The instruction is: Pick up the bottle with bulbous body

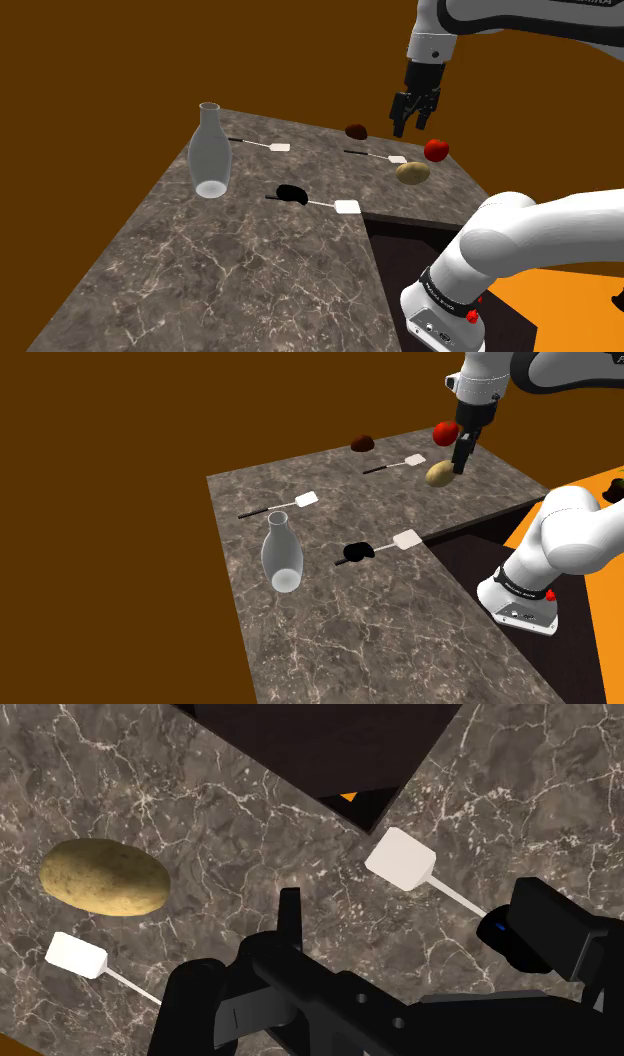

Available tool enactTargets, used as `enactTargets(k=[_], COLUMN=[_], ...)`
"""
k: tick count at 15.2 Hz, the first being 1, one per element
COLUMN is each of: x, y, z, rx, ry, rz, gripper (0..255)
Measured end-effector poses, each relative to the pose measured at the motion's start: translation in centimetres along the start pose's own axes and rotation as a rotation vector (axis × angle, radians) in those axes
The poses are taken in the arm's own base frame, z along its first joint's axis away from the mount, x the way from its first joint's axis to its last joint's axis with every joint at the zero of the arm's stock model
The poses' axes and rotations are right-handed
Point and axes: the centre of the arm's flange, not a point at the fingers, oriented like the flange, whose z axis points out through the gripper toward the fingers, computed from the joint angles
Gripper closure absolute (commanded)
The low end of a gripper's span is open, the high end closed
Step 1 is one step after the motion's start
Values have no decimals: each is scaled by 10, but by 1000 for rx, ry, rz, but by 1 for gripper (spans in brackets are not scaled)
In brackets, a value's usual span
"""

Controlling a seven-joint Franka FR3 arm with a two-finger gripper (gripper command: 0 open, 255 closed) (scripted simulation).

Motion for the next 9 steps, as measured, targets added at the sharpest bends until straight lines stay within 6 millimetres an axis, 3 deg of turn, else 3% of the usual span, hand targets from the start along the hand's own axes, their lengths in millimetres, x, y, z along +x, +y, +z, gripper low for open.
enactTargets(k=[3,9], x=[10,56], y=[-12,-66], z=[-1,-5], rx=[4,22], ry=[3,18], rz=[-3,-16], gripper=[0,0])
